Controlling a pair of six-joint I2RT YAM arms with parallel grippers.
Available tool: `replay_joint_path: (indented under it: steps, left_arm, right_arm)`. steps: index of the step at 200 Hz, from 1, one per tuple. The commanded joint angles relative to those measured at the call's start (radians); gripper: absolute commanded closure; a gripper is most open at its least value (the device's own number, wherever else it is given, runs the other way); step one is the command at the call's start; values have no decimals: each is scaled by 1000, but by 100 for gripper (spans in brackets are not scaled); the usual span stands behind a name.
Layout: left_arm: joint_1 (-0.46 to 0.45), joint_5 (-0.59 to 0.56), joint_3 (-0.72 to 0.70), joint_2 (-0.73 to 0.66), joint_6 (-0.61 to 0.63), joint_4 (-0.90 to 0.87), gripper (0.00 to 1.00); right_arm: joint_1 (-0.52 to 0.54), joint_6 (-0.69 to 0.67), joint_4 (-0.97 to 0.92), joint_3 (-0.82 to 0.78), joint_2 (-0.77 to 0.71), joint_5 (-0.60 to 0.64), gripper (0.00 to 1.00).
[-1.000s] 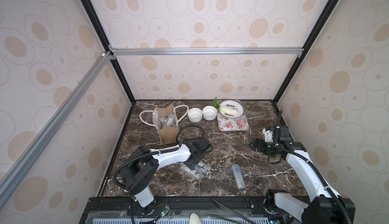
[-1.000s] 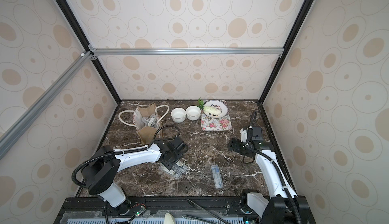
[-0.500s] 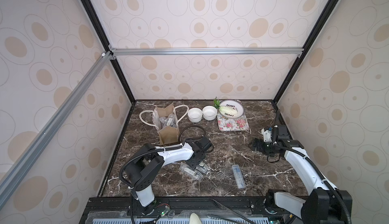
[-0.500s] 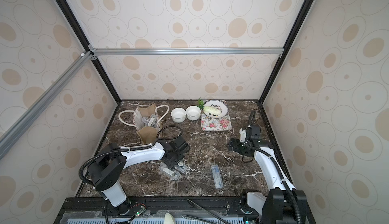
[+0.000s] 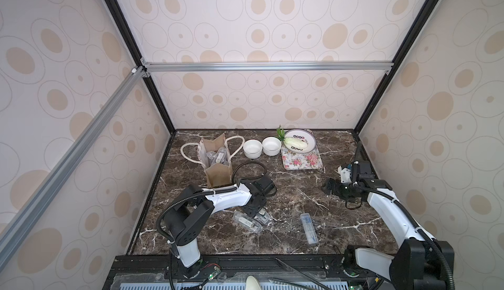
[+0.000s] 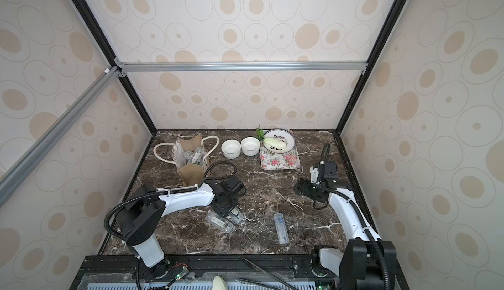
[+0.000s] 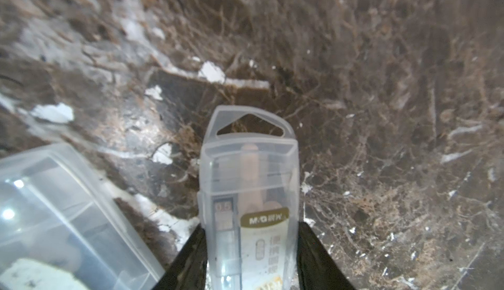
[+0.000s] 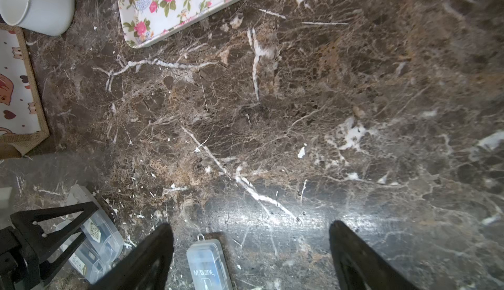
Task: Put the compass set into the canvas bag
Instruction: Pick up the compass set at the center of the board.
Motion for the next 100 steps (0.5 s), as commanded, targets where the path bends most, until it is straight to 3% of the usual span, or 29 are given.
replay_joint_path:
  steps: [1,100]
  left_arm:
    - [8,-8,3,18,1,-13,55]
    - [-11,-123,134,-51,215,15,57]
  right_arm:
    - [6,-10,-1,30,6,-1,9]
    - [6,-4,-41,46,-47,10,8]
